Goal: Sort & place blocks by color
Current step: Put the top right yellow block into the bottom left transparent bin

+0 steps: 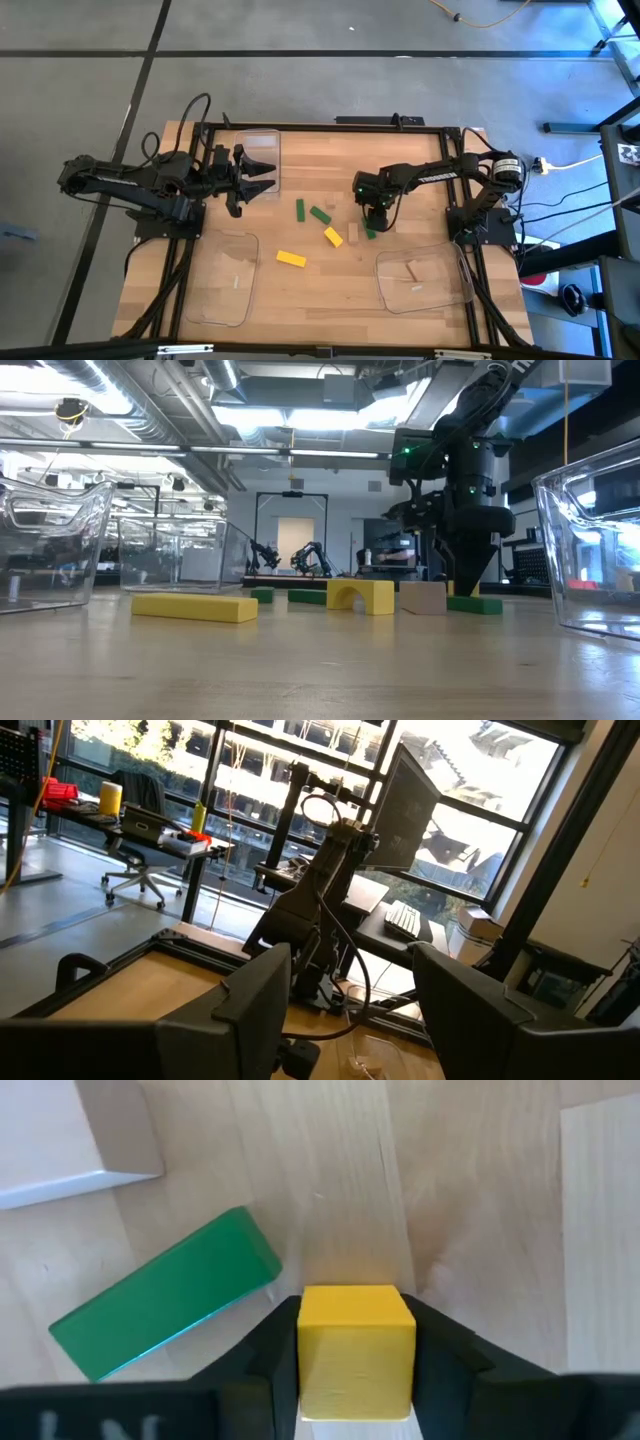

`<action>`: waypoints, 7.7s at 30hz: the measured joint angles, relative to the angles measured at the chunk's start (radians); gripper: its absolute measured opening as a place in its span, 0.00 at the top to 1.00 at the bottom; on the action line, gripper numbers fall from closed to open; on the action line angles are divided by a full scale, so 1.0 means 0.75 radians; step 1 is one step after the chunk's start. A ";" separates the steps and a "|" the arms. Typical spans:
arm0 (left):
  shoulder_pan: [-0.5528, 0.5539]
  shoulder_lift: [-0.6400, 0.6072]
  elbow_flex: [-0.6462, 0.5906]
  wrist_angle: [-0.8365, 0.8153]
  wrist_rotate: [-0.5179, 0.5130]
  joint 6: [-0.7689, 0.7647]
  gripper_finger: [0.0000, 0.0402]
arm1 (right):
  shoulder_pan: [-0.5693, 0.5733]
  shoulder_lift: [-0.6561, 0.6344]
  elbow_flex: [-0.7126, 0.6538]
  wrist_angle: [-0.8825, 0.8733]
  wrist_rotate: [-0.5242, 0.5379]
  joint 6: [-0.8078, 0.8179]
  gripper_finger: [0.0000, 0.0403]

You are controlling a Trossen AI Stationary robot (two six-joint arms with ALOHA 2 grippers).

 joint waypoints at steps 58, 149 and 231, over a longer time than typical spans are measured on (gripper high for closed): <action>0.058 0.250 -0.001 0.040 0.099 0.089 0.49 | 0.402 -0.897 -0.338 1.234 0.311 0.634 0.67; -0.045 0.209 0.015 -0.213 -0.042 0.176 0.70 | 0.277 -0.977 -0.171 0.924 0.170 0.763 0.27; -0.825 0.812 0.160 -1.453 0.479 -0.332 0.70 | 0.349 -1.016 -0.170 0.932 0.160 0.110 0.27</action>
